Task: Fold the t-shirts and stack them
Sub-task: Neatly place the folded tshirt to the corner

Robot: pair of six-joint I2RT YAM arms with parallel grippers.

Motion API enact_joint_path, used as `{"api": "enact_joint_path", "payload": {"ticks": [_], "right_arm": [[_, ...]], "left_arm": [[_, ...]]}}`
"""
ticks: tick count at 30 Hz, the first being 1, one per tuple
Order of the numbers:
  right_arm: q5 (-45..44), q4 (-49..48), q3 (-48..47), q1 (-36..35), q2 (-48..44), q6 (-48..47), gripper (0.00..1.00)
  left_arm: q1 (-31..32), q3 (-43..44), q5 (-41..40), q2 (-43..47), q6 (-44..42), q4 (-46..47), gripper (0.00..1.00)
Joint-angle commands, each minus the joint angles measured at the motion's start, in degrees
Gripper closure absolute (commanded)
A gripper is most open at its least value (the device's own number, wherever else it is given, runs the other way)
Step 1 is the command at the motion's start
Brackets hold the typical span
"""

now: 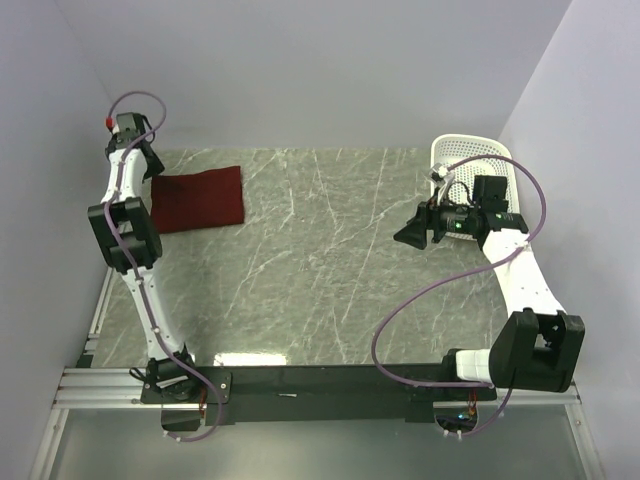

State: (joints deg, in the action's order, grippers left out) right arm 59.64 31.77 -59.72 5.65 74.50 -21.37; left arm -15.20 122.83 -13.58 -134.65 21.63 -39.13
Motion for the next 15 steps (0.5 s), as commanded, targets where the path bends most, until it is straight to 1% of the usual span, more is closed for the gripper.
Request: {"api": "enact_joint_path", "payload": {"ticks": [1,2,3,4,5,6,7,8,9,10,11,12,13,14,15], "right_arm": [[0.6,-0.2,-1.0,0.5,-0.7,-0.7,0.21],[-0.1,-1.5,-0.6,0.5,-0.9,0.7,0.22],[-2.6,-1.5,-0.5,0.3,-1.1,0.4,0.22],[-4.4,-1.5,-0.7,0.1,-2.1,0.1,0.23],[-7.0,-1.6,-0.8,-0.1,-2.7,-0.3,0.23],[-9.1,-1.8,-0.7,-0.1,-3.4,-0.8,0.23],[-13.7,-2.9,-0.4,-0.2,-5.6,-1.0,0.23],[-16.2,-3.9,0.0,-0.2,-7.0,-0.7,0.23],[-18.7,-4.9,0.5,-0.3,-8.5,-0.3,0.22],[-25.7,-6.9,1.4,-0.3,-11.5,0.2,0.20],[-29.3,-8.9,2.1,-0.3,-13.2,3.1,0.14],[-33.8,-10.7,3.2,-0.2,-16.6,4.6,0.09],[-38.2,-14.3,5.0,-0.2,-18.2,7.8,0.04],[-47.9,-15.6,5.8,-0.1,-19.9,9.4,0.00],[-51.9,-16.8,6.6,0.0,-22.8,10.7,0.00]], "left_arm": [[0.6,5.0,-4.9,5.3,-1.1,-1.0,0.52],[0.6,4.0,-4.7,7.1,-0.9,-0.2,0.52],[0.6,2.4,-3.6,9.3,-0.7,2.5,0.52],[0.7,-2.3,-1.9,14.9,0.0,4.2,0.51],[0.6,-5.4,-0.1,18.2,0.3,6.2,0.51],[0.8,-8.8,1.8,21.8,1.0,11.0,0.49],[0.9,-17.6,6.3,30.2,1.7,14.4,0.46],[0.8,-23.1,8.2,35.1,3.1,19.0,0.43],[0.7,-28.8,10.2,40.3,4.2,23.3,0.31],[0.4,-40.7,15.4,50.6,4.8,34.3,0.23],[0.2,-46.2,18.7,55.2,6.3,38.7,0.14],[0.0,-50.6,21.4,59.3,7.4,42.2,0.01],[-0.3,-56.3,27.1,65.3,8.5,44.3,0.01],[-0.3,-58.1,29.8,67.7,8.6,43.8,0.00],[-0.3,-61.0,32.6,71.2,8.6,42.8,0.01]]}}
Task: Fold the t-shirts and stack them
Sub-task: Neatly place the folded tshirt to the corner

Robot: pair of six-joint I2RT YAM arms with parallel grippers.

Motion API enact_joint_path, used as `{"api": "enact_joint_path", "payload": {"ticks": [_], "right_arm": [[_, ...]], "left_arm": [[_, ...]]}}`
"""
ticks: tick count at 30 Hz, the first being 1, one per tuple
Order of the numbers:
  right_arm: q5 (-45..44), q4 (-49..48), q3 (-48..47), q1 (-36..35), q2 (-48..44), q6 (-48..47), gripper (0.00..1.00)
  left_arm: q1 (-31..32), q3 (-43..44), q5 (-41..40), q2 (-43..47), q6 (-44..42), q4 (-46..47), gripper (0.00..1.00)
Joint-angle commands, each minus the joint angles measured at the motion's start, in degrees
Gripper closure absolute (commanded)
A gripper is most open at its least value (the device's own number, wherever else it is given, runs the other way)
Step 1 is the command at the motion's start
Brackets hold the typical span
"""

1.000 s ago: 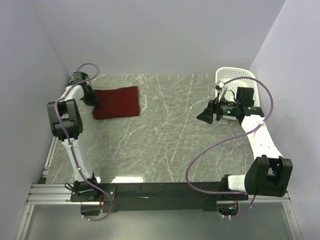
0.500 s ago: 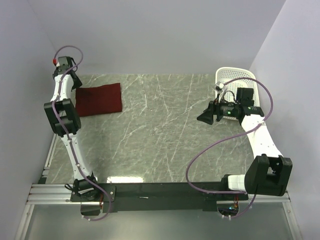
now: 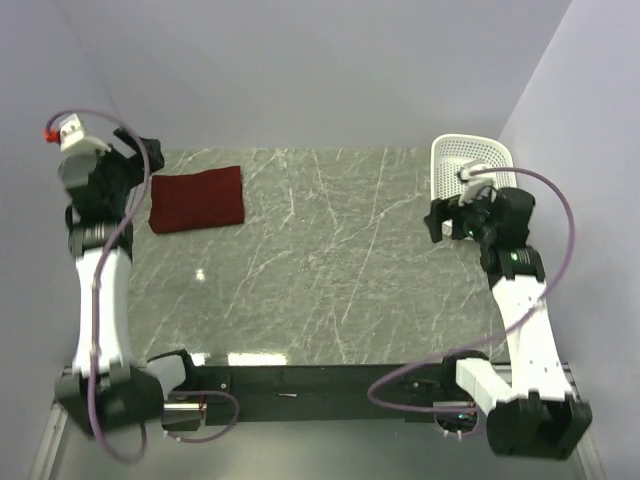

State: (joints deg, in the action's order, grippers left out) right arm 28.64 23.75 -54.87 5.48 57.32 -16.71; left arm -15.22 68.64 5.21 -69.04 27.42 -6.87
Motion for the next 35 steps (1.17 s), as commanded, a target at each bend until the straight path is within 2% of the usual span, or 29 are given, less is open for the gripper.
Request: {"api": "enact_joint_path", "payload": {"ticks": [1,2,3,4,5,7,9,11,15,25,31,35], "right_arm": [[-24.5,-10.5,3.5,0.2,-7.1,8.6,0.00],[-31.2,-11.7,4.8,0.6,-8.7,10.2,0.00],[-32.7,-12.6,5.7,0.9,-11.5,11.8,0.00],[-33.5,-12.9,7.4,1.3,-12.9,14.7,0.00],[-35.0,-12.9,8.0,1.6,-14.2,16.3,0.00],[-35.9,-11.4,9.6,1.6,-16.8,21.2,0.00],[-36.1,-9.2,9.5,1.6,-17.3,22.9,0.00],[-36.3,-7.6,9.9,1.5,-17.4,22.9,0.00],[-36.7,-5.6,10.2,1.6,-17.2,23.7,0.00],[-39.1,-5.7,11.6,1.6,-17.3,21.8,0.02],[-37.3,-5.6,11.8,1.5,-16.7,19.9,0.02],[-33.0,-5.5,12.0,1.6,-16.7,18.0,0.02]], "left_arm": [[-0.2,-8.2,18.1,7.3,1.9,8.2,0.00],[-0.2,-9.6,19.1,9.3,0.9,7.1,0.01],[-0.2,-12.5,20.0,13.5,-0.4,5.0,0.01],[0.0,-13.5,19.9,15.8,-3.6,2.9,0.01],[0.7,-14.7,16.4,18.5,-5.2,-0.8,0.00],[2.6,-19.0,14.0,26.7,-7.5,-2.4,0.01],[2.8,-23.0,13.5,33.2,-8.2,-3.8,0.00],[3.8,-25.0,13.2,35.9,-9.5,-5.1,0.01],[4.3,-26.2,13.3,35.7,-9.5,-10.1,0.01],[4.4,-26.2,12.8,36.5,-9.4,-12.1,0.00],[4.3,-26.6,13.0,36.4,-9.1,-12.9,0.01],[4.3,-26.2,12.9,36.3,-8.8,-13.5,0.00]]}}
